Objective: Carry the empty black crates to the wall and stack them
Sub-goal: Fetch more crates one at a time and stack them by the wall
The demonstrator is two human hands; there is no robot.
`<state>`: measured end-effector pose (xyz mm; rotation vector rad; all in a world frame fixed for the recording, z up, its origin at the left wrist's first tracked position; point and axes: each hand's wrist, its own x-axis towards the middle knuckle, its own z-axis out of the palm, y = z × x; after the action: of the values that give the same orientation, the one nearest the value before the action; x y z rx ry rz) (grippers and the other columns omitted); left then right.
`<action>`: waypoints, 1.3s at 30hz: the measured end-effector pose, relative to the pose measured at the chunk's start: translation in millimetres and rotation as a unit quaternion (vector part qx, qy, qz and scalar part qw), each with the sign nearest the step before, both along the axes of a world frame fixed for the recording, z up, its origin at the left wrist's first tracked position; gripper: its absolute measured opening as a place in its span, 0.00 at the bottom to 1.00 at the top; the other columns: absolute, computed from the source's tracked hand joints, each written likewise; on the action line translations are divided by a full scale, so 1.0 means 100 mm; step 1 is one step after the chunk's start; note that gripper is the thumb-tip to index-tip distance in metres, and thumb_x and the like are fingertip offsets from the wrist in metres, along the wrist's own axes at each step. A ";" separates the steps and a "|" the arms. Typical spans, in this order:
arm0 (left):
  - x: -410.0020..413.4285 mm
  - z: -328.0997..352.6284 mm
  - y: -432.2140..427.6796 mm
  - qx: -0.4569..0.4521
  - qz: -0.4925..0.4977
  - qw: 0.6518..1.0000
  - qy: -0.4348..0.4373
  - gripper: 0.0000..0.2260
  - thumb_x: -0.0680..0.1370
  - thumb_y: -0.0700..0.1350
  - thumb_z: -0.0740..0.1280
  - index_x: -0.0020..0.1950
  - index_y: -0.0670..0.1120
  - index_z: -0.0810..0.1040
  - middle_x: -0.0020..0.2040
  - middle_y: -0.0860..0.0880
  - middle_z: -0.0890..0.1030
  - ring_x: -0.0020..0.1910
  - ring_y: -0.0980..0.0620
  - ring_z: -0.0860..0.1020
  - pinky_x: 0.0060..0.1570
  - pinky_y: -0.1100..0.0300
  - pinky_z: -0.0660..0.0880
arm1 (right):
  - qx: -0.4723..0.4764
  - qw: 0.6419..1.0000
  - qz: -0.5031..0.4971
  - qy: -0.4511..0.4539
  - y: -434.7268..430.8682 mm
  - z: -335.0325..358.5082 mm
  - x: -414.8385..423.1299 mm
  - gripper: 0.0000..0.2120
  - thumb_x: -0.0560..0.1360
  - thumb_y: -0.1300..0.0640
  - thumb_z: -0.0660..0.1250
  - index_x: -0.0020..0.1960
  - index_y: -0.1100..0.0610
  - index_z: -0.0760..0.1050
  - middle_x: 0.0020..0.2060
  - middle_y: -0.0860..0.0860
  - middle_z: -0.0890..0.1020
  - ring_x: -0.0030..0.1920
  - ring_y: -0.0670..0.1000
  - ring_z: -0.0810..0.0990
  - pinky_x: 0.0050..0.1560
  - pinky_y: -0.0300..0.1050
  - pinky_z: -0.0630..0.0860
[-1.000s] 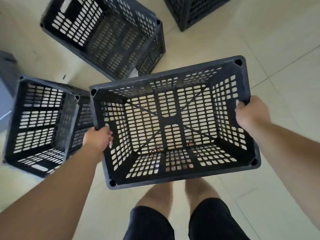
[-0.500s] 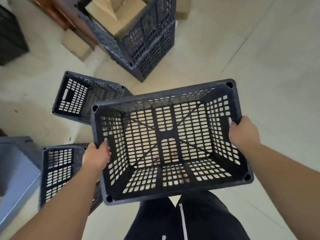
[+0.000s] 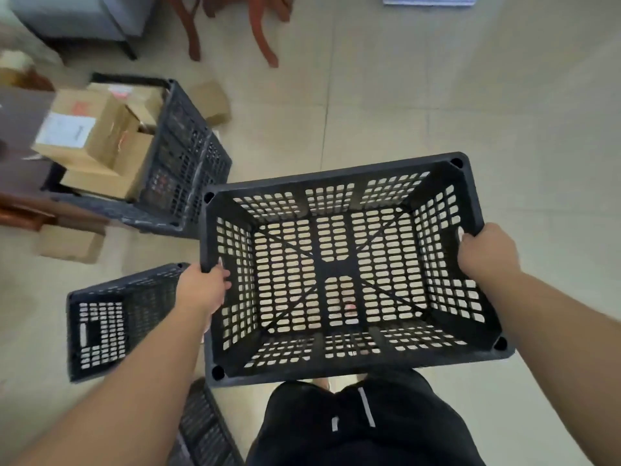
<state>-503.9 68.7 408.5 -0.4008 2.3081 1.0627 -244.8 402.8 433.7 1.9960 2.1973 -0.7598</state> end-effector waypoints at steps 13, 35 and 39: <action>0.95 0.59 2.25 0.008 -0.286 0.958 0.033 0.10 0.85 0.46 0.62 0.61 0.41 0.75 0.47 0.45 0.81 0.40 0.49 0.78 0.36 0.55 0.76 | -0.010 0.961 -0.274 0.036 0.49 0.67 2.27 0.15 0.82 0.59 0.59 0.64 0.68 0.70 0.58 0.67 0.78 0.57 0.67 0.77 0.48 0.50 0.70; 3.47 0.73 6.23 0.036 -0.581 0.813 0.024 0.10 0.84 0.45 0.63 0.59 0.40 0.78 0.44 0.45 0.81 0.40 0.49 0.77 0.42 0.52 0.76 | -0.023 0.823 -0.566 0.037 1.65 1.02 4.89 0.13 0.80 0.63 0.61 0.63 0.68 0.71 0.54 0.65 0.78 0.53 0.65 0.78 0.42 0.48 0.70; 3.83 0.82 7.12 0.038 -0.642 0.766 0.008 0.11 0.84 0.46 0.63 0.60 0.40 0.78 0.45 0.46 0.81 0.39 0.50 0.78 0.39 0.54 0.75 | -0.018 0.787 -0.616 0.027 1.98 1.14 5.05 0.11 0.80 0.63 0.60 0.61 0.65 0.70 0.43 0.59 0.73 0.43 0.59 0.73 0.37 0.46 0.69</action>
<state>-120.8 780.4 490.4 1.1089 1.8201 0.3861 260.7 600.6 547.8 3.2460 0.5487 -0.8577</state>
